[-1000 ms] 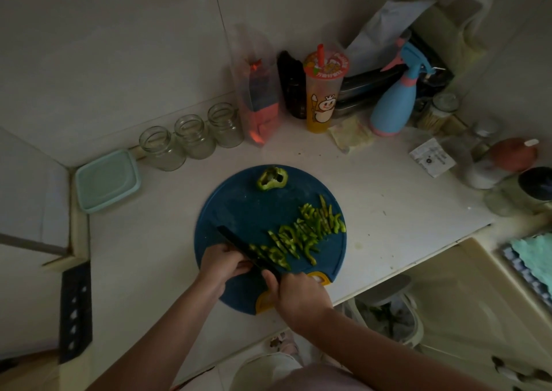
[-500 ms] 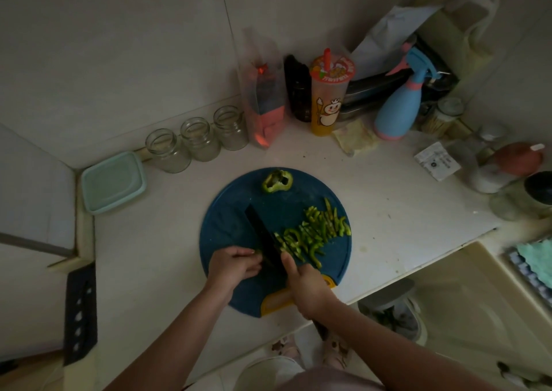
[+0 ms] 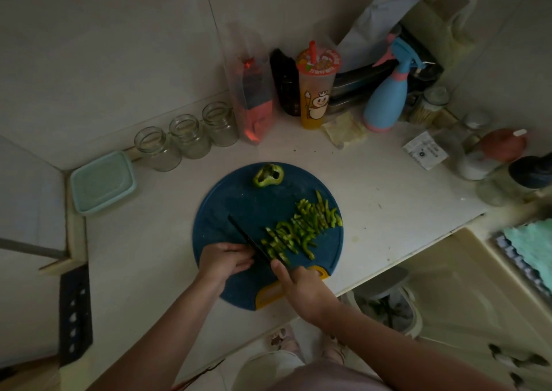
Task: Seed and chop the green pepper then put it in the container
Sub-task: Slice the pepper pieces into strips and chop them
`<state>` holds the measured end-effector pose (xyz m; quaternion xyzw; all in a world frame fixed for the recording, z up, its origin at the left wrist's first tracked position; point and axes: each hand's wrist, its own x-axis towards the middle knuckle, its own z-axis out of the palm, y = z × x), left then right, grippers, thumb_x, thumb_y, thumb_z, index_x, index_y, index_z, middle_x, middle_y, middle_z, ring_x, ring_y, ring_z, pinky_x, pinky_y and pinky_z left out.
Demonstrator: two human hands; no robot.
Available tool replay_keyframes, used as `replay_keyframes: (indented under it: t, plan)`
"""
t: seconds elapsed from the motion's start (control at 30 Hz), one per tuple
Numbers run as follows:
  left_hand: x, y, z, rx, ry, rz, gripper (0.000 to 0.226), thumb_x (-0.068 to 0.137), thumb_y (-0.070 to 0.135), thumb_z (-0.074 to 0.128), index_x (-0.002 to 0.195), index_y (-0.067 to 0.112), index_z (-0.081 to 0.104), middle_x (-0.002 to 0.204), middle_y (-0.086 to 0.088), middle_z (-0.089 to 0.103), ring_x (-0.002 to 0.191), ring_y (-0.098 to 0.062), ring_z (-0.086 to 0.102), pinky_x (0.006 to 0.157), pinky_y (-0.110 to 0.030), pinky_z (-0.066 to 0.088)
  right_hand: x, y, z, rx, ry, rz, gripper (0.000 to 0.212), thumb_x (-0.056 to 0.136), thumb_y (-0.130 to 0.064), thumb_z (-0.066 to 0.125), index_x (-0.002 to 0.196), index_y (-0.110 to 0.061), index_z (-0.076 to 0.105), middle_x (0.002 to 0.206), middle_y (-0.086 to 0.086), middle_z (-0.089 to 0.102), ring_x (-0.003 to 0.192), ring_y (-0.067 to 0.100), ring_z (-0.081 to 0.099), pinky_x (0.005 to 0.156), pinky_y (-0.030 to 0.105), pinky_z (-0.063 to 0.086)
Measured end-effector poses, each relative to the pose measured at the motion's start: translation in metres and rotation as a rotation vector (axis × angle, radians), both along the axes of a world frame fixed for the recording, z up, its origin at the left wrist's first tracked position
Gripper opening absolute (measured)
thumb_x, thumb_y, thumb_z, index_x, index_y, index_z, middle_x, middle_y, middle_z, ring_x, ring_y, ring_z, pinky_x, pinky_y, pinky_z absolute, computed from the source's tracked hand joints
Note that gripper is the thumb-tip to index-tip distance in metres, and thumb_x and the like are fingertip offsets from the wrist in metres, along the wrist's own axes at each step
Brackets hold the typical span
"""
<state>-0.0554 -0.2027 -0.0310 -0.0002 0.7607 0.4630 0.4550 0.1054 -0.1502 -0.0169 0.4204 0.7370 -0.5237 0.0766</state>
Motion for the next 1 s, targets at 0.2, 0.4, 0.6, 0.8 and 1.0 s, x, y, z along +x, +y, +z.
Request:
replay_keyframes:
  t: [0.2,0.4,0.6,0.8,1.0]
  plan:
    - [0.001,0.002,0.002,-0.009,0.014,0.002,0.014,0.079,-0.009,0.066,0.071,0.002,0.061,0.062,-0.012,0.064,0.046,-0.011,0.064,0.047,-0.016,0.053,-0.003,-0.003,-0.007,0.092,-0.070,0.070,0.065,0.095,-0.059,0.020,0.073,-0.008,0.052,0.060,0.002,0.044,0.068,0.023,0.050,0.070,0.031,0.035]
    - [-0.002,0.004,0.000,-0.008,-0.011,0.018,0.012,0.076,-0.009,0.069,0.070,0.000,0.064,0.050,-0.007,0.065,0.046,-0.013,0.065,0.048,-0.018,0.055,-0.005,-0.002,-0.002,0.060,-0.086,0.070,0.065,0.094,-0.060,0.016,0.086,-0.006,0.052,0.063,-0.003,0.041,0.056,0.010,0.038,0.070,0.031,0.036]
    - [-0.004,0.005,-0.002,-0.012,-0.048,0.030,0.004,0.077,-0.010,0.067,0.077,-0.007,0.065,0.051,-0.008,0.066,0.045,-0.013,0.065,0.047,-0.018,0.054,-0.012,-0.002,-0.005,0.072,-0.092,0.101,0.080,0.090,-0.063,0.008,0.099,-0.004,0.060,0.063,0.000,0.038,0.057,0.013,0.038,0.065,0.030,0.027]
    - [-0.003,0.007,0.000,-0.022,-0.086,0.052,0.011,0.079,-0.011,0.065,0.070,-0.004,0.063,0.047,-0.008,0.064,0.042,-0.013,0.064,0.046,-0.018,0.054,-0.014,-0.002,-0.003,0.065,-0.042,0.042,0.044,0.101,-0.045,0.023,0.076,-0.022,0.050,0.065,0.004,0.040,0.088,0.032,0.057,0.066,0.032,0.032]
    - [-0.004,0.008,0.000,-0.019,-0.114,0.074,0.014,0.080,-0.013,0.061,0.069,-0.005,0.061,0.045,-0.008,0.064,0.041,-0.013,0.063,0.045,-0.018,0.054,-0.018,-0.005,-0.001,0.093,-0.070,0.050,0.049,0.099,-0.050,0.020,0.065,-0.020,0.038,0.067,0.004,0.046,0.083,0.029,0.059,0.070,0.031,0.039]
